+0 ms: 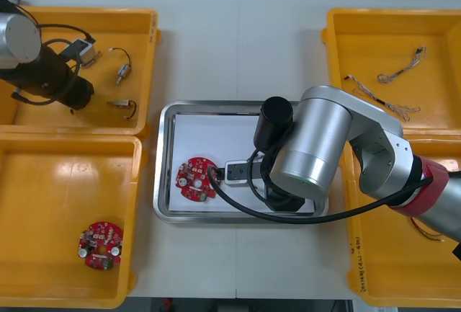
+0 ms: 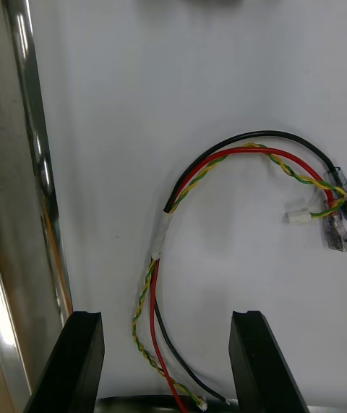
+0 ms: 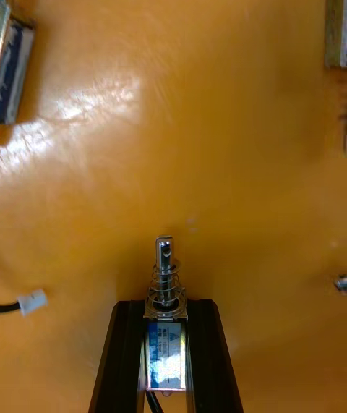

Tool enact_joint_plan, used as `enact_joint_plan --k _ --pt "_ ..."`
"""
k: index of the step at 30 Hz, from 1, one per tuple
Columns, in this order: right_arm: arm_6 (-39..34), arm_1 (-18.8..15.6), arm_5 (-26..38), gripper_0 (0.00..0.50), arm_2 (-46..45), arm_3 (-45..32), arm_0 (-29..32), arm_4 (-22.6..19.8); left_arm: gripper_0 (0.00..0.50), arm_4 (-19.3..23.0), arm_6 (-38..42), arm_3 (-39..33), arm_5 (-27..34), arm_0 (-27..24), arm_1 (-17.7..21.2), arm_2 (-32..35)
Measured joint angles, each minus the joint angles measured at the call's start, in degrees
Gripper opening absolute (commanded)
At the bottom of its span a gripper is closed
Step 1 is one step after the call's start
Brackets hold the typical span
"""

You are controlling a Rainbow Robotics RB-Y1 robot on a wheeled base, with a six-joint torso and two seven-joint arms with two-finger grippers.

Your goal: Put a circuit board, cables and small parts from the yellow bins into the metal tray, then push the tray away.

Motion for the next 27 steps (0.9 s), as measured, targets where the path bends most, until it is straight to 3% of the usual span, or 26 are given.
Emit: enact_joint_plan --k 10,19,27 --pt "0.0 0.6 1.7 0.500 -1.7 0.0 0.0 -0.1 0.000 -0.5 0.0 -4.5 9.2 0.0 0.1 7.7" --pt "0.0 2.5 12.0 0.500 -10.3 -3.0 -0.3 -0.5 0.001 -3.1 0.4 -10.8 18.2 0.0 0.1 13.0" --pt "0.0 2.6 13.0 0.500 -20.2 -7.5 -0.9 -1.7 0.000 -5.2 10.2 -20.4 26.3 0.0 0.1 13.1"
